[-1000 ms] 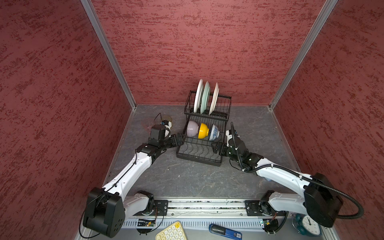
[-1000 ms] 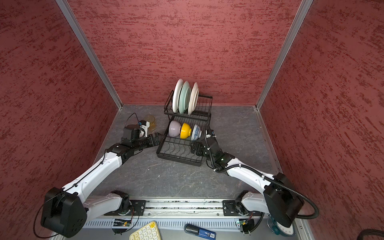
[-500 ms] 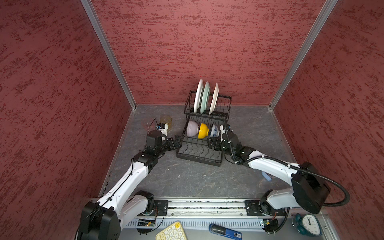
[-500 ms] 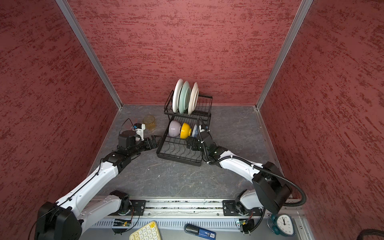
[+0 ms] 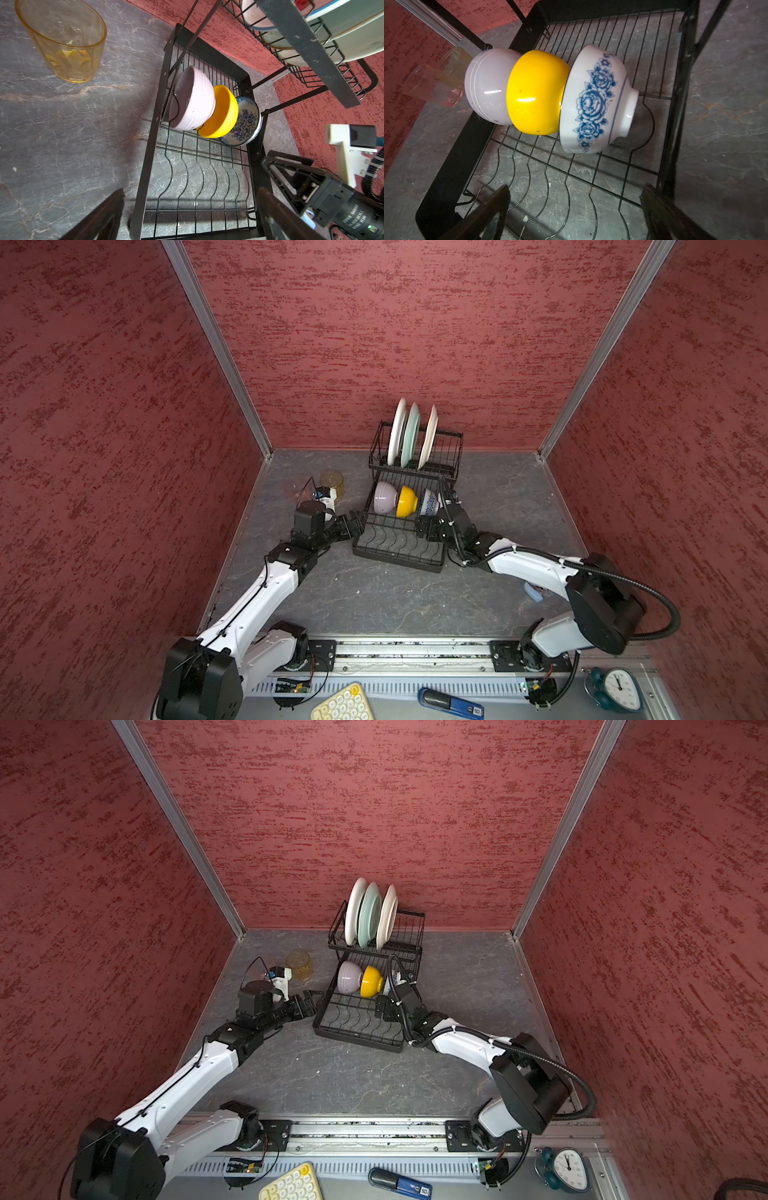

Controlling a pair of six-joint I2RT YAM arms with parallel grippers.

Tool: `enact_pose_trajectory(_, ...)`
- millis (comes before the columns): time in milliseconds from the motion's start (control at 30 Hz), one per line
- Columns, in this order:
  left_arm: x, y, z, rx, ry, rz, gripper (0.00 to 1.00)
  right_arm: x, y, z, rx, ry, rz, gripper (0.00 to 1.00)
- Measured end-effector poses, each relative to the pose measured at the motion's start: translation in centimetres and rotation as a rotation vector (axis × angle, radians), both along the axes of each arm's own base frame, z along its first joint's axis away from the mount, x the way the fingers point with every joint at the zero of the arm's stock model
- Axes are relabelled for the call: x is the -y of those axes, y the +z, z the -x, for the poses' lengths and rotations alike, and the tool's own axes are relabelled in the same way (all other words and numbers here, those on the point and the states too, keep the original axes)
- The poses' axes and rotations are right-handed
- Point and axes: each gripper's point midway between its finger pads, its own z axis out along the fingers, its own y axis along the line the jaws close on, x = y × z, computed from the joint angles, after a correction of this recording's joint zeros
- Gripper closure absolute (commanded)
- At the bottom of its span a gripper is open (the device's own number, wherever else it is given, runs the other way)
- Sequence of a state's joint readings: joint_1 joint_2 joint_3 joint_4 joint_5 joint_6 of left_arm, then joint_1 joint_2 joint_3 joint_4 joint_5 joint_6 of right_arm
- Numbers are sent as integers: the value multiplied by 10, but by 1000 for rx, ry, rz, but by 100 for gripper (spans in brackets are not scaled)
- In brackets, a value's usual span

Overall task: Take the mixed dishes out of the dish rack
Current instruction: 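Reach the right gripper toward the blue-flowered bowl while the left gripper returns, then close the right gripper on the blue-flowered bowl rim in the rack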

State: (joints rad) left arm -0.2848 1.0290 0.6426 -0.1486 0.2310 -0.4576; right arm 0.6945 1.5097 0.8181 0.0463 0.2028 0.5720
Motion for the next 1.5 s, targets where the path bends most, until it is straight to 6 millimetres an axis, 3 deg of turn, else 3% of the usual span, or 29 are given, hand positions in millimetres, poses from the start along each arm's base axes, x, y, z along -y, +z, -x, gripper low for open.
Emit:
enact_pose_trajectory(300, -1, -3, 1, -5, 4, -1, 0, -4, -2, -21, 15, -23, 30, 3)
enact_pose_trajectory(667, 0, -1, -1, 6, 4, 1, 0, 7, -24, -31, -7, -47, 90, 7)
enact_pose_trajectory(1000, 1, -3, -4, -2, 8, 15, 0, 11, -22, -51, 23, -68, 85, 14)
enact_pose_trajectory(1500, 2, -8, -5, -20, 8, 18, 1, 8, -26, -63, 27, -53, 85, 22)
